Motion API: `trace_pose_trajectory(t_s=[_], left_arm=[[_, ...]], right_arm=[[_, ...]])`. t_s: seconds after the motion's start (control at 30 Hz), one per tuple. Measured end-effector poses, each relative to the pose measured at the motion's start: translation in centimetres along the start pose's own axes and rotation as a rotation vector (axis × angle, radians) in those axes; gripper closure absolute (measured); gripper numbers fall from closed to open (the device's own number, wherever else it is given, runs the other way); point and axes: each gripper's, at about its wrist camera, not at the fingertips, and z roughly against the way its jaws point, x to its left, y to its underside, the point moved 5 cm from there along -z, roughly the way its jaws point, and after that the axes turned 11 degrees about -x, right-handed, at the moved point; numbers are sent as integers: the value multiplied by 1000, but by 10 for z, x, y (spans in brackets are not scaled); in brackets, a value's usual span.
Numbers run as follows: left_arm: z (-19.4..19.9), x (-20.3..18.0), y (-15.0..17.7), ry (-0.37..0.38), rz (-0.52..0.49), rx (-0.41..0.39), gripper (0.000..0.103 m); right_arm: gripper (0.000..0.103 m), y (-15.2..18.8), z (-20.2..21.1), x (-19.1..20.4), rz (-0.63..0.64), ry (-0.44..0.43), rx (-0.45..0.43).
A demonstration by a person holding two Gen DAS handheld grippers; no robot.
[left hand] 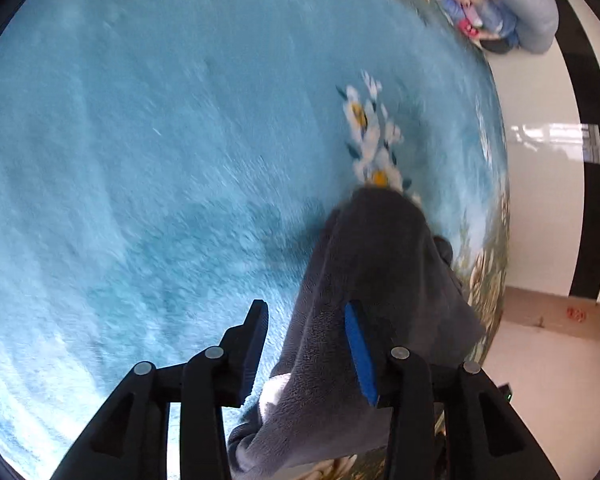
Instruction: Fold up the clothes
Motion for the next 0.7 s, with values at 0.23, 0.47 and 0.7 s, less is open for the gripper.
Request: trace_pose_trajectory(t_s=[0.23,0.47,0.7], left_arm=[[-20,5,6,-129,-153,23,59],[-27,13,7,-130,-115,18,68],[1,-29,6,-55,-288,-111,94]], right_arm=[[59,-8,-18,21,46,15,-20],[82,-12,-15,31,58,15,-64],[97,-16,4,71,228,-10,-82]])
